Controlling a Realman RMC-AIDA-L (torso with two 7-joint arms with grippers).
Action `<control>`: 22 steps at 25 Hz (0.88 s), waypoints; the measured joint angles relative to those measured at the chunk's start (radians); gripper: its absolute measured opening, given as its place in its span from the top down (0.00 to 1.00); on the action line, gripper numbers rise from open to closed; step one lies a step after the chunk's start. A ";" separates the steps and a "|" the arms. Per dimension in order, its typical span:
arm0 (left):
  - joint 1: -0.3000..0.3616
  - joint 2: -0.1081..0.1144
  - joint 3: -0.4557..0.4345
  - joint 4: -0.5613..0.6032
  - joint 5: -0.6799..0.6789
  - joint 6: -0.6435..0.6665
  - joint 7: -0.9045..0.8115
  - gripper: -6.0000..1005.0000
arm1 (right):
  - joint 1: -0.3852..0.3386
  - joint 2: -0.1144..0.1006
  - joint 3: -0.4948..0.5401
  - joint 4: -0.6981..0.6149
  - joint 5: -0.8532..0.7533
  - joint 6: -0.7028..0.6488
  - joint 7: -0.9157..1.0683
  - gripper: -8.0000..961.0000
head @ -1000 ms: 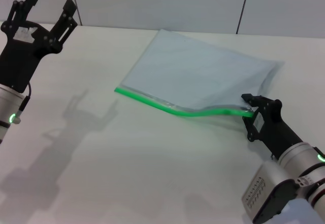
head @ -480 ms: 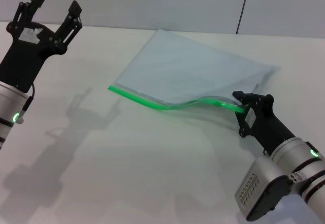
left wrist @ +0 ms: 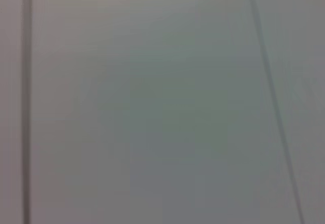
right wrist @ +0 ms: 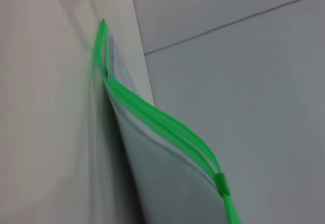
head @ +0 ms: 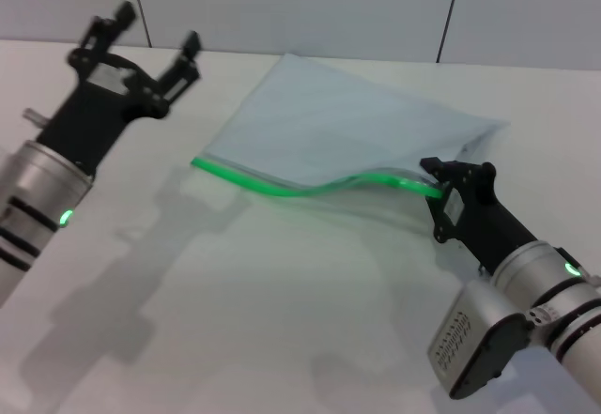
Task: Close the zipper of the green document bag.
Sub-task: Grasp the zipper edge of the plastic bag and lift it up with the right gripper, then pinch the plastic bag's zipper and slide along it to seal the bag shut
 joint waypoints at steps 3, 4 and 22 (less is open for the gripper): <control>-0.020 -0.001 0.001 0.010 0.074 -0.057 0.054 0.15 | 0.006 0.000 0.000 -0.009 -0.033 -0.007 0.019 0.94; -0.028 -0.002 0.001 0.010 0.097 -0.075 0.075 0.15 | 0.011 0.000 0.000 -0.010 -0.047 -0.012 0.029 0.94; -0.115 -0.015 0.180 -0.048 0.268 -0.195 0.410 0.16 | 0.054 0.003 0.000 -0.025 -0.073 -0.010 0.044 0.94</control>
